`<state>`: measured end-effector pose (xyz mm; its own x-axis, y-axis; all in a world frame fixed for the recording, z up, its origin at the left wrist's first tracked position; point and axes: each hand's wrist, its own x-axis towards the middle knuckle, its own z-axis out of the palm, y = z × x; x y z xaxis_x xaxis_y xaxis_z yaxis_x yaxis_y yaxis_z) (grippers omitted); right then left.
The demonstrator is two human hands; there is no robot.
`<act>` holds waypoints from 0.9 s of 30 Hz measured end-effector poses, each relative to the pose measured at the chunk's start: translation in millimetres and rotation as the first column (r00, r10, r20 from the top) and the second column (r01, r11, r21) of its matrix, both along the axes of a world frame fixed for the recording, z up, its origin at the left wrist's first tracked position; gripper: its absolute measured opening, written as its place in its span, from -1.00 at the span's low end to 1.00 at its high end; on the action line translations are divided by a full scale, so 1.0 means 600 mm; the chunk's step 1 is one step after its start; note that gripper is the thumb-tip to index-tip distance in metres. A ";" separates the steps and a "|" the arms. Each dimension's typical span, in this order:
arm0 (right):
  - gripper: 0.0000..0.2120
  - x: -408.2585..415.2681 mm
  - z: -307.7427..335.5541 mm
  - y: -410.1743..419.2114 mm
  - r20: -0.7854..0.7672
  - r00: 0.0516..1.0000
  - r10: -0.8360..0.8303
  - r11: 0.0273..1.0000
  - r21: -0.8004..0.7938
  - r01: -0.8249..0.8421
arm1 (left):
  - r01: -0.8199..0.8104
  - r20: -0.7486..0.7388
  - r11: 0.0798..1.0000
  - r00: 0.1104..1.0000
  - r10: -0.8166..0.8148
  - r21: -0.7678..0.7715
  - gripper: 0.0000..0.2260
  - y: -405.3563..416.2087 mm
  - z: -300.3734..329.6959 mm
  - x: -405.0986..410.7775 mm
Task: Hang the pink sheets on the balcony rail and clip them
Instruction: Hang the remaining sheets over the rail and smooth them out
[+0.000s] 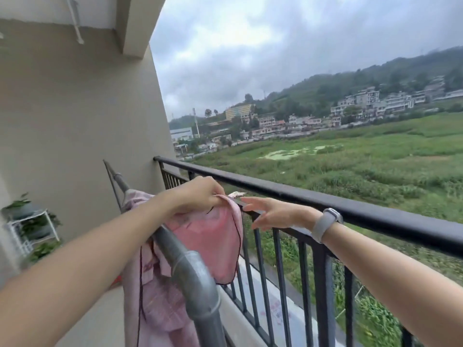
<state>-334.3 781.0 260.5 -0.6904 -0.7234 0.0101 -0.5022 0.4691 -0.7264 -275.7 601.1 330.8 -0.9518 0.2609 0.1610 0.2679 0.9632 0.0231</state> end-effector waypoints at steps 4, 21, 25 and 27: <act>-0.57 0.054 0.001 -0.068 -0.108 0.986 0.126 0.921 -0.356 -0.157 | -0.034 -0.064 0.984 0.997 0.046 0.175 -0.89 -0.025 0.012 0.020; -0.71 0.027 0.071 -0.128 -0.475 0.801 -0.365 0.790 -0.614 -0.003 | 0.018 -0.402 0.820 0.878 0.261 0.572 -0.84 -0.147 -0.063 0.145; -0.71 0.018 0.117 -0.117 -0.500 0.739 -0.451 0.747 -0.664 0.007 | 0.011 -0.346 0.839 0.914 0.212 0.544 -0.69 -0.147 -0.051 0.133; -0.72 0.002 0.149 -0.102 -0.495 0.707 -0.505 0.718 -0.696 0.026 | 0.019 -0.308 0.845 0.935 0.174 0.535 -0.57 -0.136 -0.038 0.123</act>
